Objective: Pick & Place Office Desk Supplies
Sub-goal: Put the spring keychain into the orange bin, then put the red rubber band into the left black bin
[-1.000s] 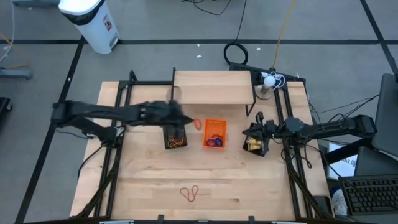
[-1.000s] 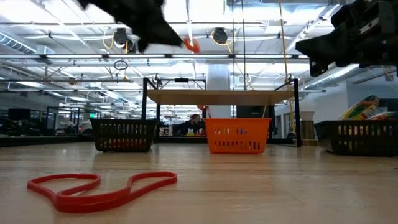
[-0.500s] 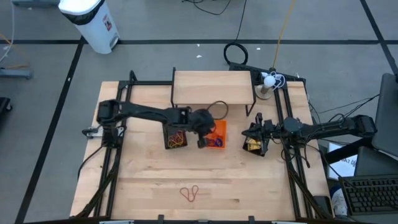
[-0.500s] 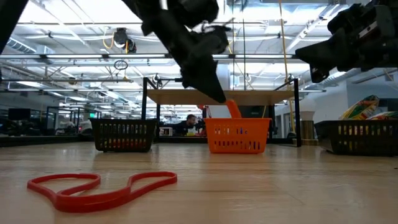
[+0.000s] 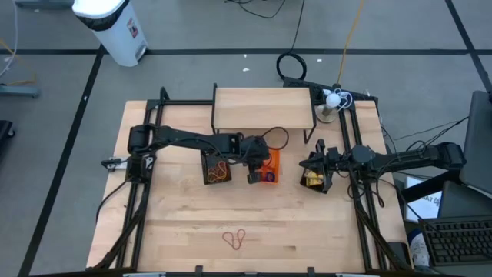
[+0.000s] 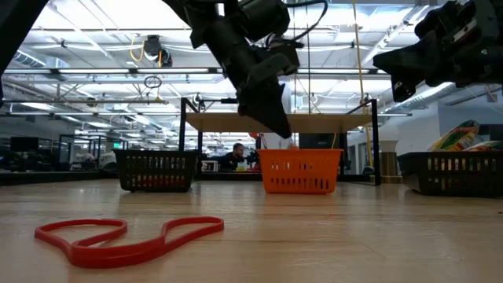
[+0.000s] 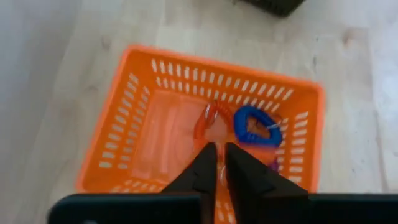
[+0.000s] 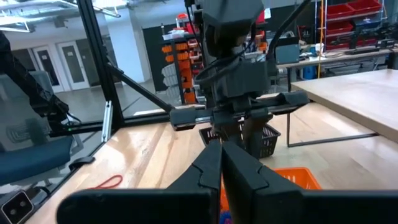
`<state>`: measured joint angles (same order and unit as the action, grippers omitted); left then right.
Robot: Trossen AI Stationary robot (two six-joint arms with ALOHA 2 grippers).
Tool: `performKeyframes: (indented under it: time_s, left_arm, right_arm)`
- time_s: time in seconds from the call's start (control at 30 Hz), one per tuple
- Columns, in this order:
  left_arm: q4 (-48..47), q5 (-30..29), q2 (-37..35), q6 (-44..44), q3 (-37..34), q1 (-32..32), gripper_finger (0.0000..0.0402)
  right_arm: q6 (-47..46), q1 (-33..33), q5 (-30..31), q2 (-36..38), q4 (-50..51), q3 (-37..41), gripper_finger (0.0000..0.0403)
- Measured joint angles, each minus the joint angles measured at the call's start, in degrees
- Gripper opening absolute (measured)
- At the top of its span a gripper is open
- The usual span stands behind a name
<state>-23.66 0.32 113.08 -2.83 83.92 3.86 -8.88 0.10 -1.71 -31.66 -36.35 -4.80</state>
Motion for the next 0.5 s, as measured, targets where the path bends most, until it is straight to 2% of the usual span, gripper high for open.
performKeyframes:
  time_s: [0.23, 0.37, 0.43, 0.5]
  left_arm:
    - [-3.06, 2.76, -1.78, 0.82, -0.03, -0.71, 0.0112]
    - [-6.52, 4.11, -6.41, 4.04, -0.04, -1.58, 0.0153]
    - [-8.56, 1.69, -10.55, 4.45, -0.04, -2.79, 0.0156]
    - [-12.03, -3.58, -15.7, 4.59, -0.04, -4.35, 0.014]
  right_arm:
    - [-0.09, 0.0, -0.05, -0.04, -1.08, 0.0, 0.0004]
    - [-0.24, 0.02, -0.05, -0.01, -0.99, 0.0, 0.0004]
    - [-0.34, 0.02, -0.09, 0.0, -0.25, 0.0, 0.0004]
    - [-0.33, 0.02, -0.07, -0.15, -0.1, 0.0, 0.0004]
